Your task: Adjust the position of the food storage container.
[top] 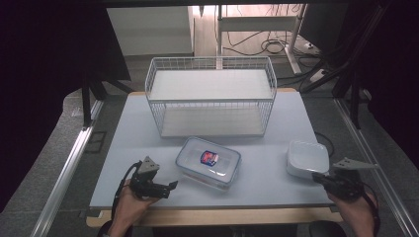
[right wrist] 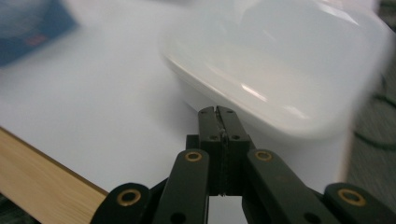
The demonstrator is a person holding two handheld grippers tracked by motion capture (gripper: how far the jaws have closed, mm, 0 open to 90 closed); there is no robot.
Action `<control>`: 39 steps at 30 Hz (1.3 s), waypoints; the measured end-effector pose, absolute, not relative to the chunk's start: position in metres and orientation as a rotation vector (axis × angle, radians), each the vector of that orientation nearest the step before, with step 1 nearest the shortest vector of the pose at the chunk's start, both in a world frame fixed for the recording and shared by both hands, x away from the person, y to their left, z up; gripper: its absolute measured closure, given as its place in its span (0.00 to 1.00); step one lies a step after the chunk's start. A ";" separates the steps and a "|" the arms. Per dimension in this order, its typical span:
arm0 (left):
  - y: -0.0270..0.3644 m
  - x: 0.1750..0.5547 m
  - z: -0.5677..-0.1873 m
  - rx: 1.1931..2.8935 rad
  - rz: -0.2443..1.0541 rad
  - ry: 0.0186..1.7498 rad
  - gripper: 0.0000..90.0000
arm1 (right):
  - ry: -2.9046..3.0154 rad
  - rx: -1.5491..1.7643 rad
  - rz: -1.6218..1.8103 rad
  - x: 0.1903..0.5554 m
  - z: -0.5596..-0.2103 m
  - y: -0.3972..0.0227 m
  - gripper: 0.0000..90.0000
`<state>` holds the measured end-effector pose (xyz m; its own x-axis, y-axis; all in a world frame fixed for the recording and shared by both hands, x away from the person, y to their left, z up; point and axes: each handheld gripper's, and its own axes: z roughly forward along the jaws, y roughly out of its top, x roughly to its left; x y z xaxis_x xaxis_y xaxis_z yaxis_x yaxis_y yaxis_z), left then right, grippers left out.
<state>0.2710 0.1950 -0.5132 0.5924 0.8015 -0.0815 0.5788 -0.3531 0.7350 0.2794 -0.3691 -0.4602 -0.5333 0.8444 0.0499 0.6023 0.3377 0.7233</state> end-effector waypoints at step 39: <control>0.160 0.277 -0.517 2.097 0.216 1.062 0.95 | 2.524 1.017 1.079 0.333 -0.478 -0.205 0.99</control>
<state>0.2773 0.1599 -0.5167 0.6393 0.7481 -0.1782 0.6194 -0.3635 0.6958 0.3326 -0.2054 -0.4776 -0.7388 0.6703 0.0702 0.5138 0.4928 0.7023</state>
